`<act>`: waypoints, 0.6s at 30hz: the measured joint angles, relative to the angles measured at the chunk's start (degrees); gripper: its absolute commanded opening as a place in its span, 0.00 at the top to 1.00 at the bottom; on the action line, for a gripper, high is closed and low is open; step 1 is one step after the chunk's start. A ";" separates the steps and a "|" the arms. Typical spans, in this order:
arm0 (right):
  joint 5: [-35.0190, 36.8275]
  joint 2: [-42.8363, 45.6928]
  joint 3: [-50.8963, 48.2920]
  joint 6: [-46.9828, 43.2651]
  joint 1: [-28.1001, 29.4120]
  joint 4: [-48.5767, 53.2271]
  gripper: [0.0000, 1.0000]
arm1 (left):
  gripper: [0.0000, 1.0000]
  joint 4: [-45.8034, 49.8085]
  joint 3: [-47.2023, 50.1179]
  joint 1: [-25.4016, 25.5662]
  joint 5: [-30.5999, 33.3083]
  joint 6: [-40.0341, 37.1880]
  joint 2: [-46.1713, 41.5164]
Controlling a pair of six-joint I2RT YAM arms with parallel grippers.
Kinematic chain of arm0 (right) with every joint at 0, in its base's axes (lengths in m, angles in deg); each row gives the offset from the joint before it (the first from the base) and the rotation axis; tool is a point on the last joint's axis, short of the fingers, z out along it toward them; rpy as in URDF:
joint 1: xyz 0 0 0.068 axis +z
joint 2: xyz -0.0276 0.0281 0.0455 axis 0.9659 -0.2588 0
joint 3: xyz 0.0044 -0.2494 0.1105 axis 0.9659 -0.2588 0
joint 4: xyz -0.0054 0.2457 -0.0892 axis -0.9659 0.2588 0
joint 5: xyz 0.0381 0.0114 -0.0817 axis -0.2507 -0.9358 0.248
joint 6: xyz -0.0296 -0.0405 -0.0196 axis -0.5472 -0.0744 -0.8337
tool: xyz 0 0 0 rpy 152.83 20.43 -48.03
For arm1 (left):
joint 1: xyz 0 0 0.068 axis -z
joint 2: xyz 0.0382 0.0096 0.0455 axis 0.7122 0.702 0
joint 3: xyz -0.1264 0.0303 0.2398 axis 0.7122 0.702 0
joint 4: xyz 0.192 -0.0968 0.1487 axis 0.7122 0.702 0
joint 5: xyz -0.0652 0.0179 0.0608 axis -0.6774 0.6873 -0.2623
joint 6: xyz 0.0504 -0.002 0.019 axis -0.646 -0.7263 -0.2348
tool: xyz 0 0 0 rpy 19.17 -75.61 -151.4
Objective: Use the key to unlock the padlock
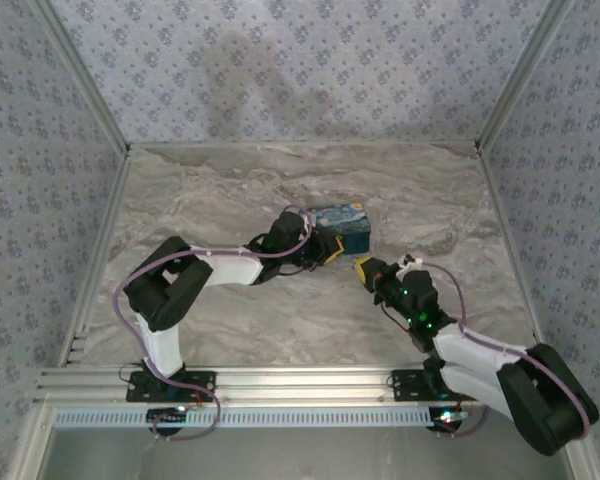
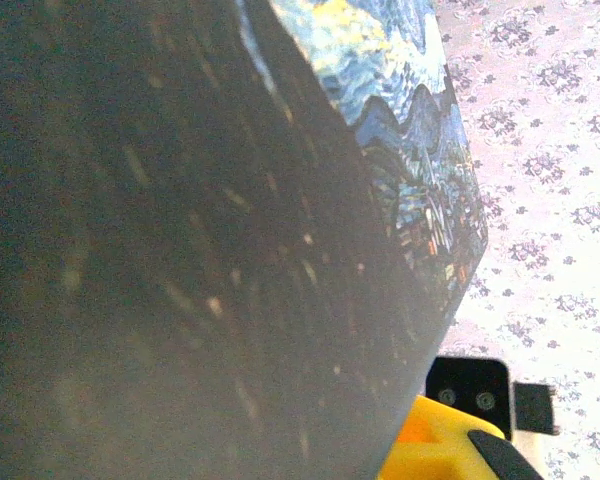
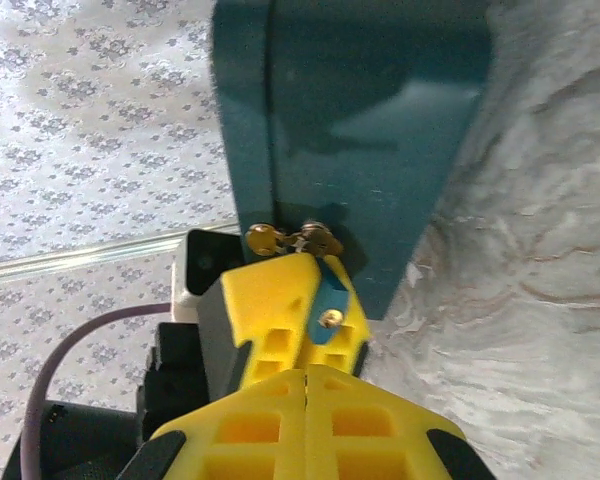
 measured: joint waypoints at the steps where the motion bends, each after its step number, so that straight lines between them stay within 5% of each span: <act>1: 0.02 1.38 -0.28 -0.24 -0.17 1.51 1.00 | 0.85 -0.02 0.00 -0.02 -0.02 0.00 0.00; 7: -0.55 6.58 -0.52 -3.28 -1.88 7.06 1.00 | 0.84 -0.11 0.00 -0.02 -0.02 0.00 0.00; 18: -7.10 2.01 -0.70 -10.19 -4.50 4.31 1.00 | 0.85 -0.13 0.00 -0.02 -0.02 -0.11 0.00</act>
